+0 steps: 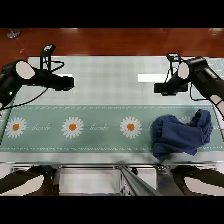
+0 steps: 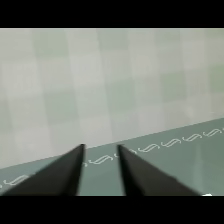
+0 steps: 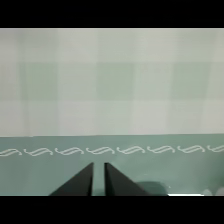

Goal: Fold the shirts.

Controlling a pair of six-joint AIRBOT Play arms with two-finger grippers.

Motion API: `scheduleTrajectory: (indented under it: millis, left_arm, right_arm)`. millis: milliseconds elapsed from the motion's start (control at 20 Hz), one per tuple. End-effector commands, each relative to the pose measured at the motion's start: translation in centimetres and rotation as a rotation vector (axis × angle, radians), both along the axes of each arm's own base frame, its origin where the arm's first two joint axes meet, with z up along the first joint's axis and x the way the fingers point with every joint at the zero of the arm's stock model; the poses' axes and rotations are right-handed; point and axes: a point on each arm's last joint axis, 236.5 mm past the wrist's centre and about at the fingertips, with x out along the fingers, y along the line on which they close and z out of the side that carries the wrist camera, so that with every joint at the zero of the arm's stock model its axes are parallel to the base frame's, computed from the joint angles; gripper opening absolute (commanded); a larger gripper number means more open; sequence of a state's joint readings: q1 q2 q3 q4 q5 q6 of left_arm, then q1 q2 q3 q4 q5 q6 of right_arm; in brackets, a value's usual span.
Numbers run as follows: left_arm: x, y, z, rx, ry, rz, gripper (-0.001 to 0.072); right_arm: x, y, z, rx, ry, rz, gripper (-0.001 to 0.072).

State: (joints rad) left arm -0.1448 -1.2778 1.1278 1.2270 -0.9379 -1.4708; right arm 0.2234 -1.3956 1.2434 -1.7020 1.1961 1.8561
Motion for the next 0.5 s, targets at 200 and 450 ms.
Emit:
scheduleTrajectory:
  millis: [200, 450]
  left_arm:
    - [-4.6, -0.7, 3.1, 0.017, 0.099, -0.134, 0.0701]
    - [-11.0, 0.4, 5.2, -0.027, 0.03, -0.037, 0.0702]
  right_arm:
    - [-6.2, -9.6, 5.6, -0.294, 0.074, -0.025, 0.0615]
    - [-18.3, -14.6, 2.9, -0.19, 0.077, -0.266, 0.0615]
